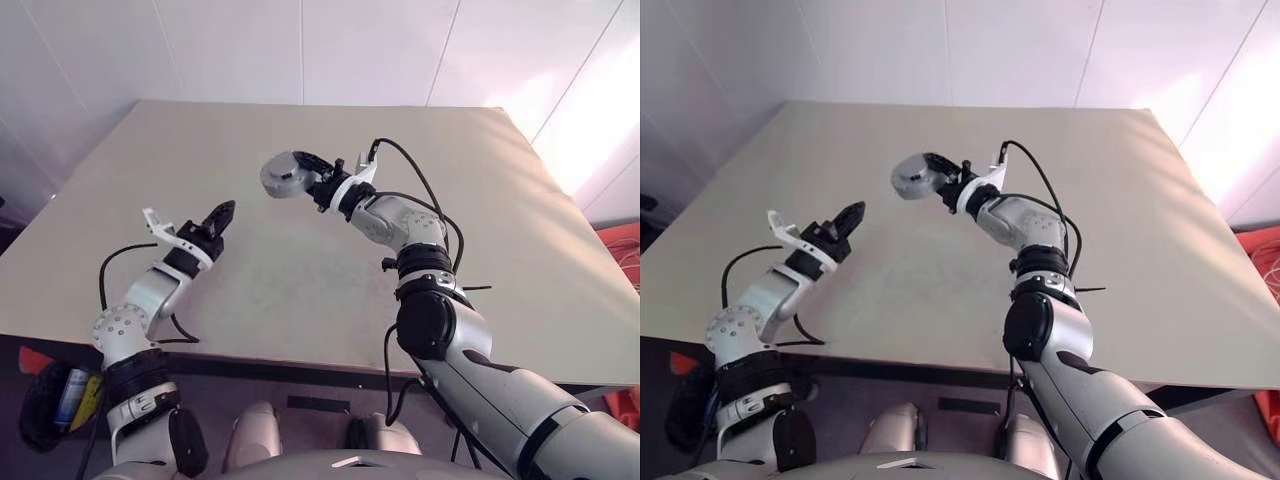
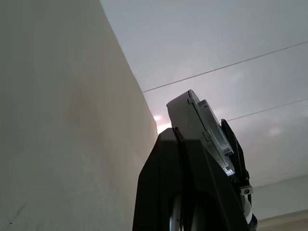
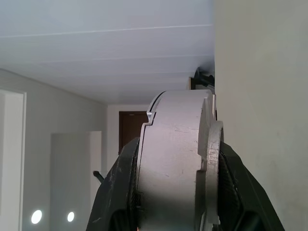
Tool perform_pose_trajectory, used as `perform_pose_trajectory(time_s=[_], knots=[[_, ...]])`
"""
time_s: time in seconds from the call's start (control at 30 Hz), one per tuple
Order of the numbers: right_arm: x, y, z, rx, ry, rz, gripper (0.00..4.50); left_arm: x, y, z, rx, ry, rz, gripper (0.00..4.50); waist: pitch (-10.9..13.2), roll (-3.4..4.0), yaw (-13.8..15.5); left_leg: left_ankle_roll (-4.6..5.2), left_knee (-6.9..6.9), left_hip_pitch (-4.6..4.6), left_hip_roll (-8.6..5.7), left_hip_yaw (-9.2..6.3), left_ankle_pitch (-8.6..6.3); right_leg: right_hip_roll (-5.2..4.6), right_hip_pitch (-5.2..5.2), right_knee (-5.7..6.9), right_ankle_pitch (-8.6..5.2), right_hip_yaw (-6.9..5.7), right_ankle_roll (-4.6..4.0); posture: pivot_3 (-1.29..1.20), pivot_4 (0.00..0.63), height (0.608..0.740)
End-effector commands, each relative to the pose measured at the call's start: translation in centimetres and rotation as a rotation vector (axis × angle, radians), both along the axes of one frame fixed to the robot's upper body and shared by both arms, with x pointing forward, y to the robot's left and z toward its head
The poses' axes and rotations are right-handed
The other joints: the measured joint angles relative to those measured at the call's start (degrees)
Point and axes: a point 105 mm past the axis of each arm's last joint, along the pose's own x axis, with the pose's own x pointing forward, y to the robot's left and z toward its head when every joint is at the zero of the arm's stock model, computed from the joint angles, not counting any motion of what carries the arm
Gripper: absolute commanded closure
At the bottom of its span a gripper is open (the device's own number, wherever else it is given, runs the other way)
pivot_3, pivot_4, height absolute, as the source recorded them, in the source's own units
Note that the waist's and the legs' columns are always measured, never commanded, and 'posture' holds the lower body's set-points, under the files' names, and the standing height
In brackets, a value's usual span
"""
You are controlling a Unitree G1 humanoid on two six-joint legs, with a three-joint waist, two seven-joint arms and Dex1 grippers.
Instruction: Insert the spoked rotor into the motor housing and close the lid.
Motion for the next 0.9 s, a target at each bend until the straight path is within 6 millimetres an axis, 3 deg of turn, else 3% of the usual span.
perform_pose_trajectory(time_s=[0.03, 0.47, 0.6, 0.9], knots=[[0.2, -0.2, 2.8, 0.047, -0.086, -0.005, 2.55, -0.2, 0.5, 2.1, 0.005, -0.086, 0.012, 4.5, 0.0, 0.0, 0.0, 0.0, 0.0, 0.0, 0.0, -0.01, 0.0, 0.0, 0.0, 0.0, 0.0, 0.0, 0.01, 0.0, 0.0, 0.74], [0.1, -0.1, 2.7, 0.023, -0.101, -0.004, 2.55, 0.5, -0.7, 2.2, 0.05, -0.112, -0.008, 4.5, 0.0, -0.01, 0.0, -0.02, 0.0, 0.0, -0.03, -0.03, 0.01, 0.0, 0.0, 0.01, 0.04, 0.03, 0.07, 0.0, 0.0, 0.74], [0.2, -0.2, 2.6, 0.015, -0.102, -0.009, 2.55, 0.6, -0.8, 2.1, 0.053, -0.123, -0.013, 3.63, 0.0, 0.0, 0.0, -0.02, 0.0, 0.0, -0.04, -0.03, 0.01, 0.0, 0.01, 0.01, 0.04, 0.03, 0.08, 0.0, 0.0, 0.74], [0.0, -0.1, 3.0, 0.029, -0.109, 0.008, 2.55, 0.8, -1.4, 2.3, -0.03, -0.115, -0.059, 0.72, 0.0, -0.01, 0.0, -0.03, 0.01, 0.0, -0.04, -0.03, 0.02, 0.0, 0.01, 0.02, 0.04, 0.04, 0.08, 0.0, 0.0, 0.74]])
